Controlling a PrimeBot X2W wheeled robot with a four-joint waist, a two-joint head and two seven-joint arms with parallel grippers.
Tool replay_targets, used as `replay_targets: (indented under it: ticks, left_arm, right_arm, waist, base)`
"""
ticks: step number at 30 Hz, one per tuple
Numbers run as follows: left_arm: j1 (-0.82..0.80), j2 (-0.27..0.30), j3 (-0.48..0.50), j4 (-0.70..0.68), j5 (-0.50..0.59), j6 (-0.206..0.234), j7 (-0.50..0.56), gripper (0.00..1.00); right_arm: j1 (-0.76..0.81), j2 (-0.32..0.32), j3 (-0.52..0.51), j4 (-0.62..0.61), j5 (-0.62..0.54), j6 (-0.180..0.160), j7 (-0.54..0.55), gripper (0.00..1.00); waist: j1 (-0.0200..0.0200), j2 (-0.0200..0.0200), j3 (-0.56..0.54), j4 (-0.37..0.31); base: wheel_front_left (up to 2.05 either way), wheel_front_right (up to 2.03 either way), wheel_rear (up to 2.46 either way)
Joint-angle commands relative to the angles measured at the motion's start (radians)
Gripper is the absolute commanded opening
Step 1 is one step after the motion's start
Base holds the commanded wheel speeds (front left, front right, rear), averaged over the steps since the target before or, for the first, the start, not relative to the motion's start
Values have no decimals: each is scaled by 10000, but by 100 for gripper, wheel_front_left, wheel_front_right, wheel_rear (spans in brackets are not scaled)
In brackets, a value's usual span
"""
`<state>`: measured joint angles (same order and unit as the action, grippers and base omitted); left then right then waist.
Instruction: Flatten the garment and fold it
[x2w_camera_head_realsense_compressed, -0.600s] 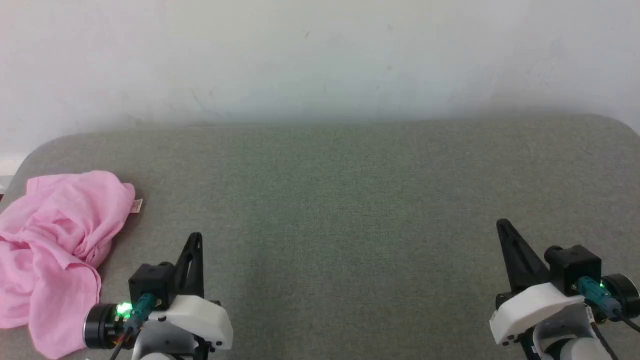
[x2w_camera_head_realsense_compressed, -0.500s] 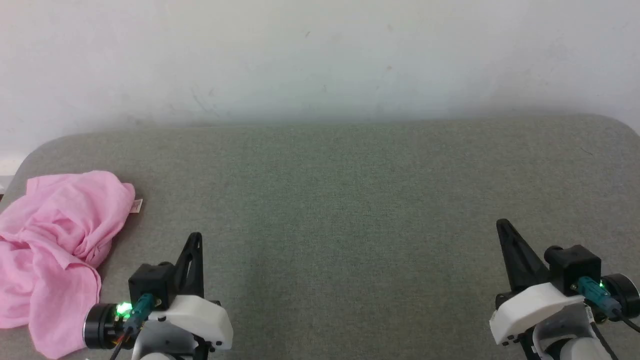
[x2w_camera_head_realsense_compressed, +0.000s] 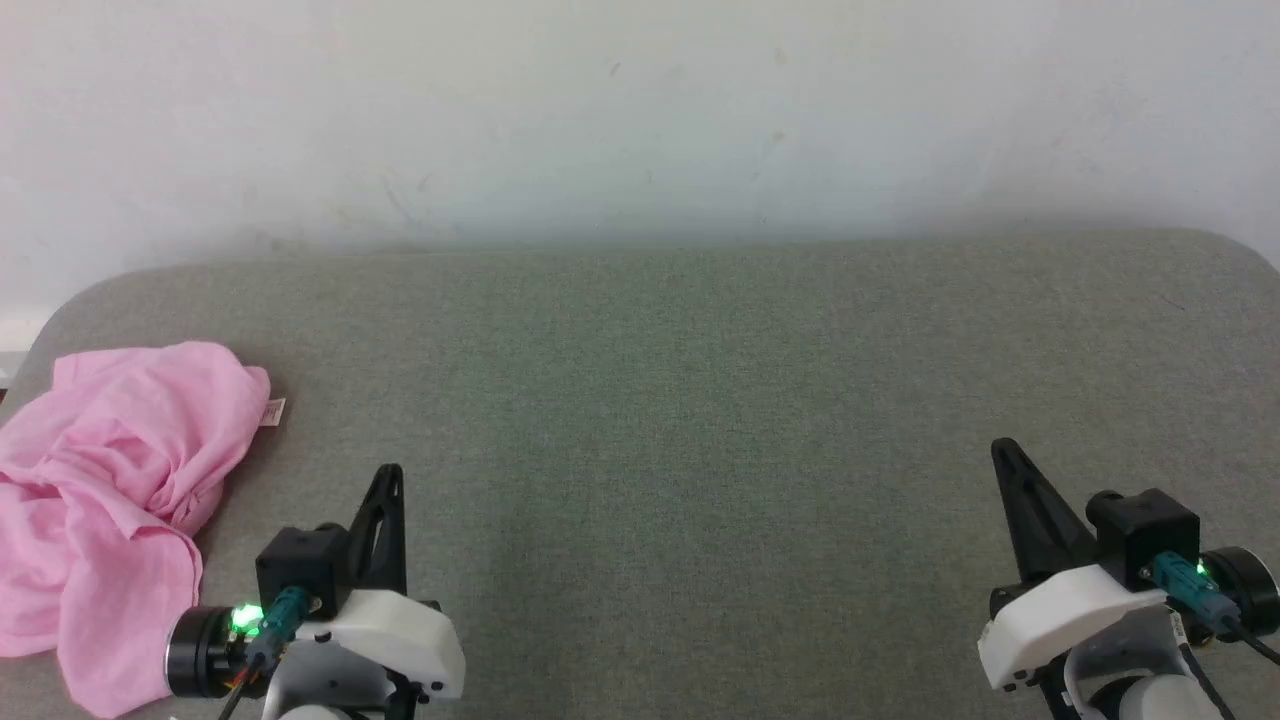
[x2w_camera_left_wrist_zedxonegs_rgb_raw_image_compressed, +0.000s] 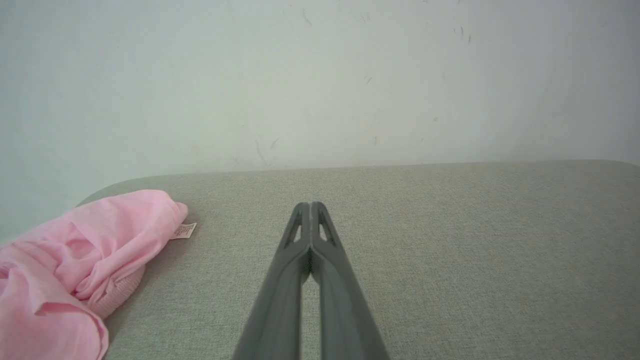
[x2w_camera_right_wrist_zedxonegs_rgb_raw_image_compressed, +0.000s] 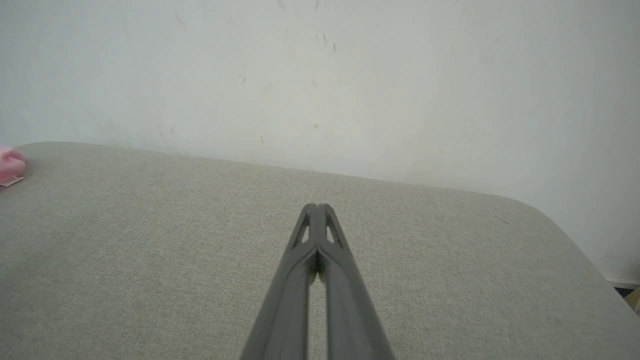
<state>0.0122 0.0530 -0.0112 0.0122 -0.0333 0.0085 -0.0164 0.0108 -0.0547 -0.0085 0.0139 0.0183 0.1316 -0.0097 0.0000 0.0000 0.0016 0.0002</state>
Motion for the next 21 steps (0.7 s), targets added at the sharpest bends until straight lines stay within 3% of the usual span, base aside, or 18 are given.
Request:
replay_targets:
  ticks: [1, 21]
  left_arm:
    - [-61, -14, 55, -60, 165, -42, 81, 100]
    - [-158, -2, -50, 227, -562, -51, -354, 100]
  right_arm:
    - [-54, 23, 40, -69, -91, -5, 48, 100]
    - [15, 5, -260, 97, 180, -1, -310, 100]
  waist:
    - [0, 0, -8, -1]
    - [0, 0, -11, 259]
  base:
    - [0, 0, 0]
    - [0, 0, 0]
